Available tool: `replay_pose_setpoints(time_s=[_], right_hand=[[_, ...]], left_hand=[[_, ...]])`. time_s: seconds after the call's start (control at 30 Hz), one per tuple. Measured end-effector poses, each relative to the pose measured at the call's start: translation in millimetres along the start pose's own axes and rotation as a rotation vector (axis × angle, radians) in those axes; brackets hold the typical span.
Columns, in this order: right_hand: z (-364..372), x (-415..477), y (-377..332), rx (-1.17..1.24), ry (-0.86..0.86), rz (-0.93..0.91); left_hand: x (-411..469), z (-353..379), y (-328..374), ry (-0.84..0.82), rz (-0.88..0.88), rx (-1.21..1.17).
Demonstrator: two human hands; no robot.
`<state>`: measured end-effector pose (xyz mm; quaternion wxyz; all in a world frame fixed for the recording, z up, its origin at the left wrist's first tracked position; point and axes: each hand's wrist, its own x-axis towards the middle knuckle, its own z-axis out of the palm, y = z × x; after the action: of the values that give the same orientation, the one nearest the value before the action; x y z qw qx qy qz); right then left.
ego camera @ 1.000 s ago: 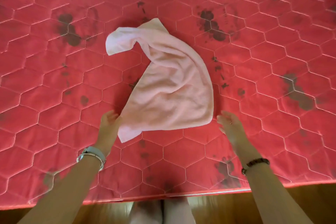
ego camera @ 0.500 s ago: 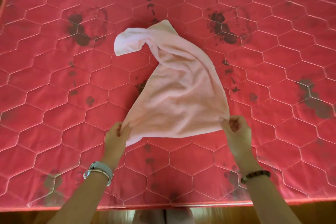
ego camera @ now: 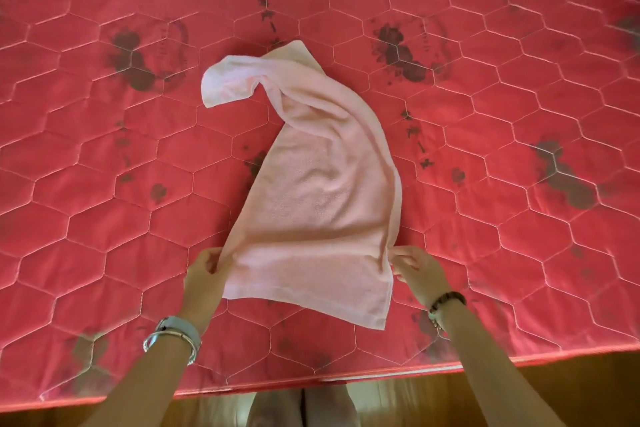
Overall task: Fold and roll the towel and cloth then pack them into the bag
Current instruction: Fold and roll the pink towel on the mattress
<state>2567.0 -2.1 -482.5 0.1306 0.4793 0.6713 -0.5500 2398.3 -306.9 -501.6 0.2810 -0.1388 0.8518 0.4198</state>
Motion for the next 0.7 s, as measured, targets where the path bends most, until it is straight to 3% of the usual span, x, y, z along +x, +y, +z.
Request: replay_pose_setpoints(time_s=[0.27, 0.47, 0.57, 0.7], right_hand=[[16, -6, 19, -0.063, 0.027, 0.078], [10, -22, -8, 0.211, 0.216, -0.138], [4, -25, -24, 0.143, 0.181, -0.219], [7, -20, -27, 0.017, 0.125, -0.138]], left_hand=[[7, 9, 2, -0.001, 0.027, 0.036], [-12, 2, 34, 0.032, 0.181, -0.221], [-13, -4, 48, -0.042, 0.204, -0.219], [-5, -5, 43, -0.130, 0.147, -0.068]])
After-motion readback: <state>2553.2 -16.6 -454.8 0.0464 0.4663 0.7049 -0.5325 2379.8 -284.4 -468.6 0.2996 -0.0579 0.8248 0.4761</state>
